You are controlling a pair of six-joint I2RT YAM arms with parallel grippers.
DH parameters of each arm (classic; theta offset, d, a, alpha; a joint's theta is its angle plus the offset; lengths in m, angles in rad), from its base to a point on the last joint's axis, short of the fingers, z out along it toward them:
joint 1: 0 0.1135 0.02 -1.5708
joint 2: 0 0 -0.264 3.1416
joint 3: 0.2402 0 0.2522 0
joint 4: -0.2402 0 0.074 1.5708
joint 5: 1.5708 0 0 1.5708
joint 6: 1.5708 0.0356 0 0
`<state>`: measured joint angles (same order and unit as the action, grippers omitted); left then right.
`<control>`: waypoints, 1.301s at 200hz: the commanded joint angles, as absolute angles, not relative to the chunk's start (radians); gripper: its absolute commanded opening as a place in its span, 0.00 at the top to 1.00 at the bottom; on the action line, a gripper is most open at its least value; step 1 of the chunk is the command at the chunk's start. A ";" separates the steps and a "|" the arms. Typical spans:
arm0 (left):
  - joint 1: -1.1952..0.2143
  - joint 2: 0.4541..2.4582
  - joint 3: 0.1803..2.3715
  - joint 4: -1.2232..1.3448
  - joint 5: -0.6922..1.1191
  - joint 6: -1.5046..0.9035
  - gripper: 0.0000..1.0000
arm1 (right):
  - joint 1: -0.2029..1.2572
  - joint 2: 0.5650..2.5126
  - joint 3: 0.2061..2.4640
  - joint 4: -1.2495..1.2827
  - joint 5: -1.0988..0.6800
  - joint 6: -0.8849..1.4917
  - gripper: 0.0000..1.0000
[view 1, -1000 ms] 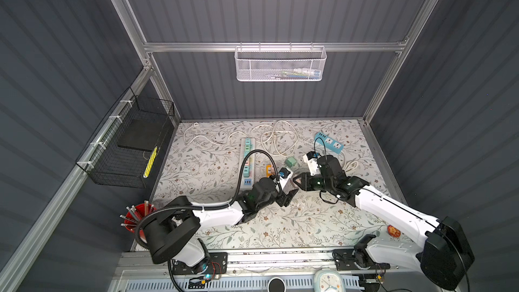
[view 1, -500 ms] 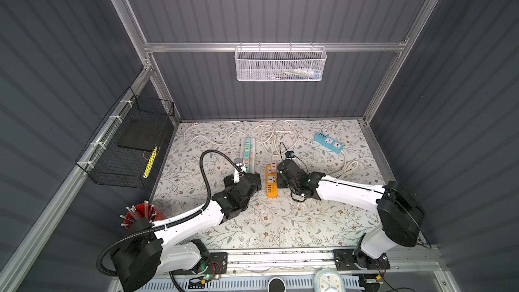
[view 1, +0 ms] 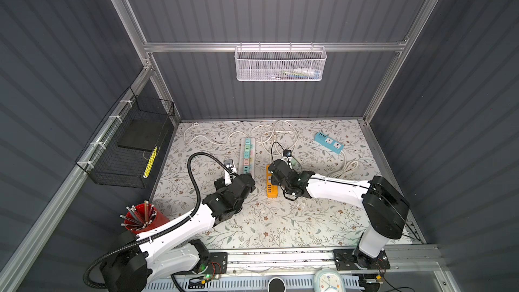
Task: Insert plugs into power strip
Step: Insert the plug into the socket.
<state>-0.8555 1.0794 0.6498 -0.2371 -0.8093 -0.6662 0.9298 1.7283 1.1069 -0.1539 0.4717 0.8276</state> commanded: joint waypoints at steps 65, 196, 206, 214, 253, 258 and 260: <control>-0.848 1.034 0.619 -0.266 -0.801 -0.716 0.00 | 0.943 1.844 1.207 -0.267 0.510 0.891 0.87; -0.848 1.051 0.627 -0.273 -0.790 -0.717 0.00 | 0.991 1.961 1.272 -0.383 0.588 0.903 0.87; -0.847 1.043 0.621 -0.271 -0.794 -0.717 0.00 | 0.992 1.966 1.265 -0.383 0.589 0.917 0.87; -0.847 1.037 0.615 -0.268 -0.798 -0.718 0.00 | 0.992 1.969 1.256 -0.378 0.586 0.926 0.87; -0.848 1.018 0.611 -0.288 -0.806 -0.729 0.00 | 0.996 2.045 1.285 -0.427 0.584 0.955 0.86; -0.848 1.014 0.608 -0.289 -0.809 -0.732 0.00 | 0.997 2.049 1.278 -0.424 0.586 0.965 0.86; -0.848 1.012 0.608 -0.291 -0.810 -0.733 0.00 | 0.997 2.049 1.276 -0.421 0.587 0.969 0.86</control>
<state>-0.8536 1.0405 0.6262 -0.2592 -0.7860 -0.7113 0.9966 1.9667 1.3052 -0.3237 0.6189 0.9173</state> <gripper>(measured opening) 0.999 0.293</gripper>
